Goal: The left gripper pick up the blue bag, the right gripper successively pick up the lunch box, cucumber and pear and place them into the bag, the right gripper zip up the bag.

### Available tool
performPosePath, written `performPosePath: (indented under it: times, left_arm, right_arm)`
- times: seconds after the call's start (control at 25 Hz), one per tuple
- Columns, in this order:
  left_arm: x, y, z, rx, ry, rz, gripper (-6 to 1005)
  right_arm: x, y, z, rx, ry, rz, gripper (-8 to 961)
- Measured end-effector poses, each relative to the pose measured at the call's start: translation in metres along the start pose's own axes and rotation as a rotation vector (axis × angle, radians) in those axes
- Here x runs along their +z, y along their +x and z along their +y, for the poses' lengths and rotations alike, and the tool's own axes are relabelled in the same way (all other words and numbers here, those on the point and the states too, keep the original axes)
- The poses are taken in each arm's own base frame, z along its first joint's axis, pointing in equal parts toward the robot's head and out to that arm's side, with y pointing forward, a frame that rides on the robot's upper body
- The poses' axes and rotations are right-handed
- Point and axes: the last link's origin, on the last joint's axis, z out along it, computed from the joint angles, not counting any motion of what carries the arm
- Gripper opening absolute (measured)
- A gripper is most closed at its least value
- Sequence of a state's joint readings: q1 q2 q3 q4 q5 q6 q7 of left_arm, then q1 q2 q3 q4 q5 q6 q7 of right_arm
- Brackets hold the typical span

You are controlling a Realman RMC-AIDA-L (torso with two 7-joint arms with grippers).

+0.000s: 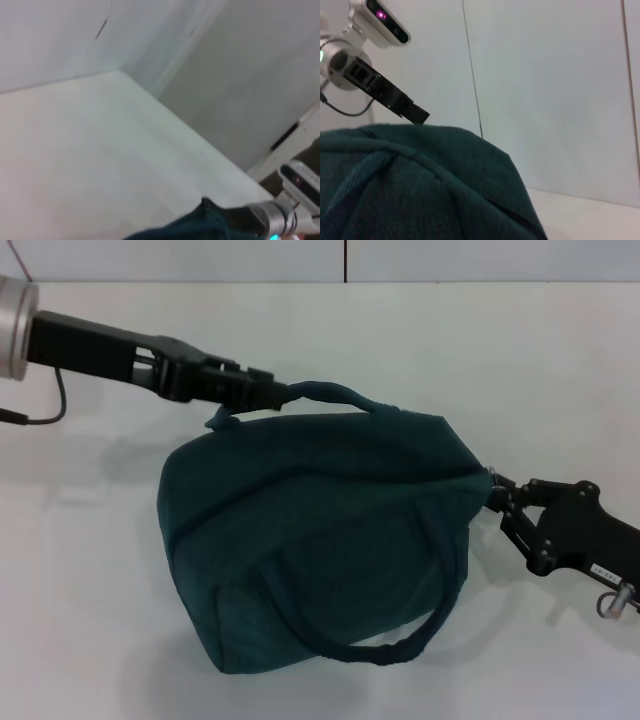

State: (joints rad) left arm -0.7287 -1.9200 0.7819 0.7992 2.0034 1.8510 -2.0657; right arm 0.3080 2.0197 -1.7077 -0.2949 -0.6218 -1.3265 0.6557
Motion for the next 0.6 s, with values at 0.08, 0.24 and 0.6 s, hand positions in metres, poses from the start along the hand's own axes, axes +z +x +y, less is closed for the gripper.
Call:
performPosePath:
  times: [0.08,0.24,0.6]
  left_arm:
    - [-0.003,0.000,0.000,0.003,0.001,0.030,356]
    - [-0.009,-0.002,-0.002,0.009,0.010,0.089,475]
    - [-0.026,-0.019,0.000,0.056,0.013,0.236,629]
  right_arm:
    - [-0.001,-0.001,-0.001,-0.001,0.006,-0.007,77]
    - [-0.012,-0.003,-0.015,0.015,0.102,-0.037,78]
    - [-0.039,-0.008,-0.036,0.023,0.274,-0.113,539]
